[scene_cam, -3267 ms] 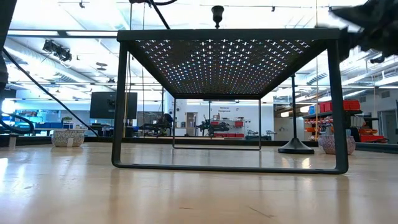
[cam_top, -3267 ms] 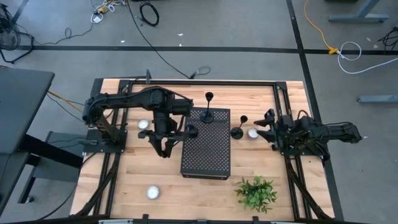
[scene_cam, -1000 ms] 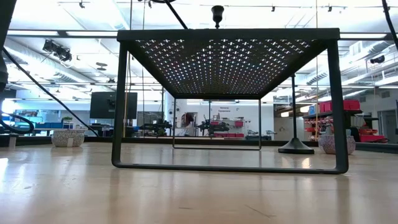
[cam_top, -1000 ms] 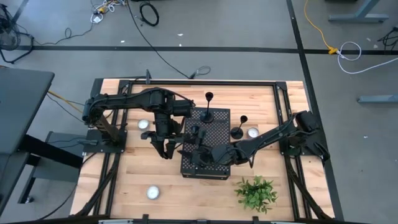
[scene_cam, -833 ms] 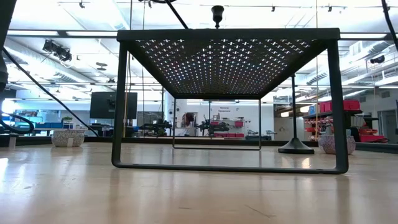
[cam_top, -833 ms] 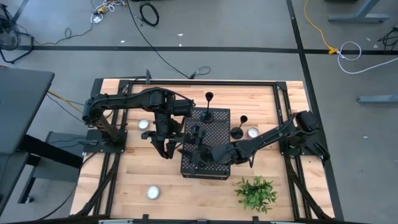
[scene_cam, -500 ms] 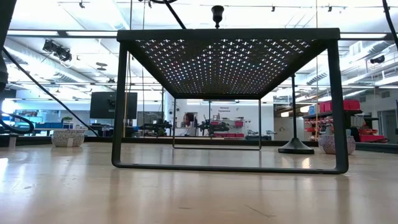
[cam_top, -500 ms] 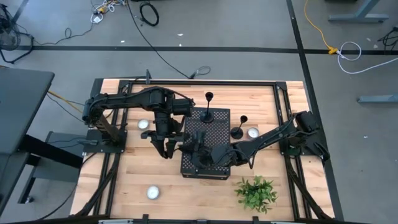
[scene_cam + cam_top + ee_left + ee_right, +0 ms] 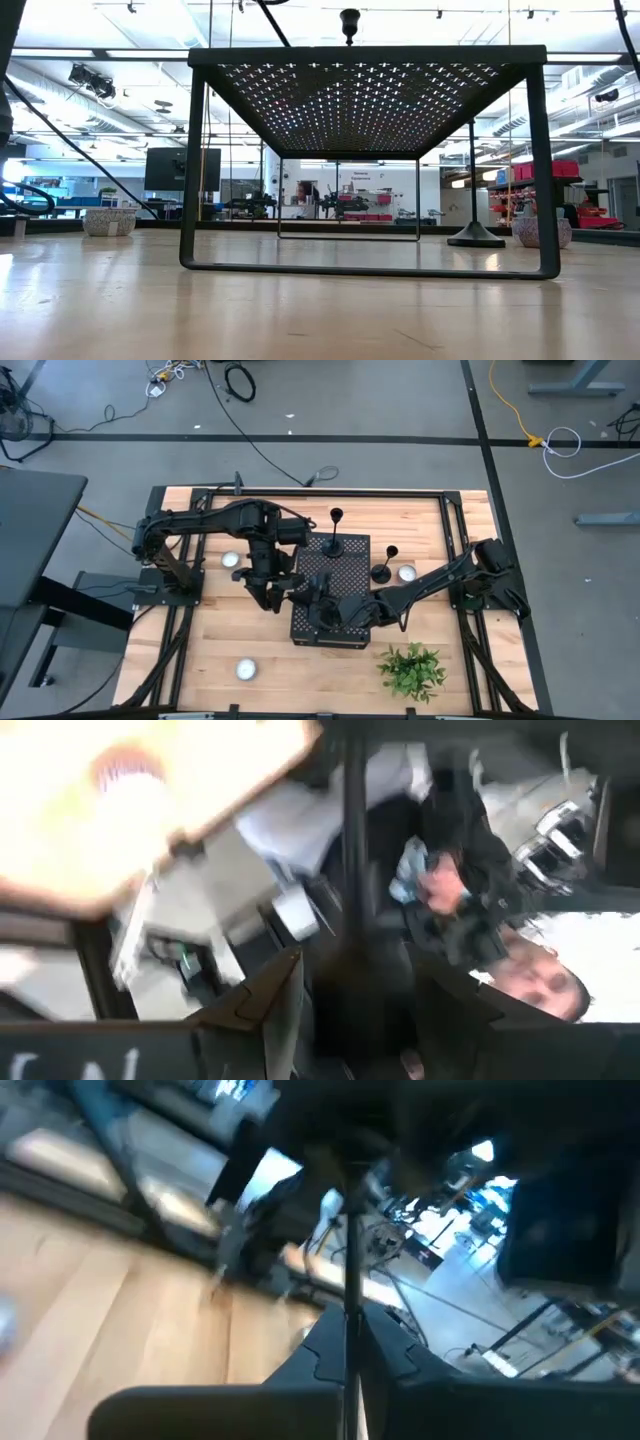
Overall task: Pick & Place candle stick holders
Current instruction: Put the bottom black candle holder on the shelf
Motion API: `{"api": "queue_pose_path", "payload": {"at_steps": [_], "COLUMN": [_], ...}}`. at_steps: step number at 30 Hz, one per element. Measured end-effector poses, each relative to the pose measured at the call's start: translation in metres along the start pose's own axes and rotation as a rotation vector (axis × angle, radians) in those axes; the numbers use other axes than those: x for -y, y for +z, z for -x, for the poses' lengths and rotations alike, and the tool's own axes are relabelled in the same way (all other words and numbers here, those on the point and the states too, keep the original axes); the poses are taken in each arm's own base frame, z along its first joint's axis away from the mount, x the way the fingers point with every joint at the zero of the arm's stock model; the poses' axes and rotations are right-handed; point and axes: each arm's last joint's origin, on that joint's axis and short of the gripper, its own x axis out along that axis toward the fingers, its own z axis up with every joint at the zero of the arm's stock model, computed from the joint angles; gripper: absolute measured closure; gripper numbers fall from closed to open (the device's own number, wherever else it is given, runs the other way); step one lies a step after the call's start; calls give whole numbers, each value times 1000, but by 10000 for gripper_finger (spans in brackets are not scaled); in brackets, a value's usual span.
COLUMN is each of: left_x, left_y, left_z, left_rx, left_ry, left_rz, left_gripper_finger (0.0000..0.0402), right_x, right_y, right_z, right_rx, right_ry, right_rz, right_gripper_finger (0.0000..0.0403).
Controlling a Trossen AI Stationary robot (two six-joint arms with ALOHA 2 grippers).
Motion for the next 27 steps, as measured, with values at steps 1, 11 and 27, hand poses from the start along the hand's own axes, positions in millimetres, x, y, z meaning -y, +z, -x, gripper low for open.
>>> {"api": "queue_pose_path", "payload": {"at_steps": [1,11,27], "left_x": [1,13,7], "left_y": [2,8,-15], "left_z": [0,1,22], "left_rx": [13,29,132], "left_ry": [-4,-106,-111], "left_rz": [-19,-133,-303], "left_gripper_finger": [237,235,234], "right_x": [1,2,5], "right_y": [1,0,0], "right_z": [0,0,-1], "right_rx": [8,-10,-31], "right_ry": [-7,-15,-54], "right_rz": [-10,1,-30], "right_gripper_finger": [402,403,402]}}
